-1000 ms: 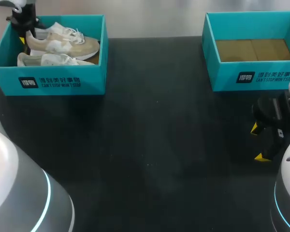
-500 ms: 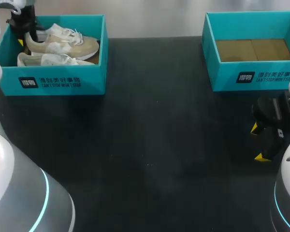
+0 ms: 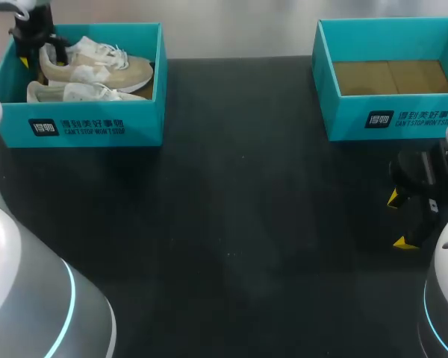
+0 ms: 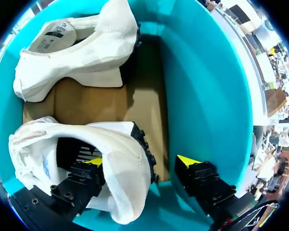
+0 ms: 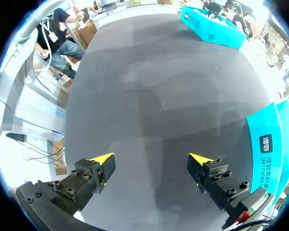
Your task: Take the shoe out of the shoebox, open the shoe tongue, remove and reinsert the insole, then place the shoe into the shoebox
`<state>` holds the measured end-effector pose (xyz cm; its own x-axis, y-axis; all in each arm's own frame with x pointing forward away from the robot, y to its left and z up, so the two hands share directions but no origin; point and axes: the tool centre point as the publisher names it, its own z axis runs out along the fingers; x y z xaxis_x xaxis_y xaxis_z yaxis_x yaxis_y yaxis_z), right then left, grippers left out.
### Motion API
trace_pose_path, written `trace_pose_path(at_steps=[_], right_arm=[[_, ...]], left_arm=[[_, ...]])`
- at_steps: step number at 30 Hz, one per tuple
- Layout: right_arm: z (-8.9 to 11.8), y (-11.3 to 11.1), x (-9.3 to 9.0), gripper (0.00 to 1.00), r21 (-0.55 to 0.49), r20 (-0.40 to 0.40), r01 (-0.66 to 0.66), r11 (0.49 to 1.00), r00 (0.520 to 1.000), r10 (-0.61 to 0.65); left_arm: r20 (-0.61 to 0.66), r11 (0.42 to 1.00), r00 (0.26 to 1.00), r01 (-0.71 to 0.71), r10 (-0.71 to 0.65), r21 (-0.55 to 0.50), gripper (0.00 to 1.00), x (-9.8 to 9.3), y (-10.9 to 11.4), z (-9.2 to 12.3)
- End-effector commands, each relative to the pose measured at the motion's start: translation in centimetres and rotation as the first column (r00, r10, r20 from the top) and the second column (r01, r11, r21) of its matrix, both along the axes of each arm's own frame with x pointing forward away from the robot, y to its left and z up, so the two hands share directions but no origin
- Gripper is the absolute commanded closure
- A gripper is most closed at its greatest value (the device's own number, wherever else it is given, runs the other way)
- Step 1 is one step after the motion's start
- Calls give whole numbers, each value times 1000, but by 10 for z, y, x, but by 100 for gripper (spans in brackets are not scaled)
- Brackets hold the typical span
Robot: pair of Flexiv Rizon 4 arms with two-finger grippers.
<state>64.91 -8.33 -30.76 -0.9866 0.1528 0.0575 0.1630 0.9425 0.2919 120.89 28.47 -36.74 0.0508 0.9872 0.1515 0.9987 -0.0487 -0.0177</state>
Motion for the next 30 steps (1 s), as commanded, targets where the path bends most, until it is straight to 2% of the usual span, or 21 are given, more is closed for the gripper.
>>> trace_pose_path(at_steps=[1,2,14,24,30], right_arm=[[-1,0,-1,0,-2,2,1,1000,1000,-1],[-1,0,-1,0,-2,2,1,1000,1000,-1],[-1,0,-1,0,-2,2,1,1000,1000,-1],[-1,0,-1,0,-2,2,1,1000,1000,-1],[-1,0,-1,0,-2,2,1,1000,1000,-1]], left_arm=[[6,1000,1000,11,-11,-1,4,-3,-3,14],[7,1000,1000,12,-12,-1,0,-3,-4,17],[49,1000,999,-2,3,-25,0,-15,-11,52],[69,999,997,-17,20,-41,0,-44,-19,97],[74,999,997,-30,31,-26,0,-59,-25,114]])
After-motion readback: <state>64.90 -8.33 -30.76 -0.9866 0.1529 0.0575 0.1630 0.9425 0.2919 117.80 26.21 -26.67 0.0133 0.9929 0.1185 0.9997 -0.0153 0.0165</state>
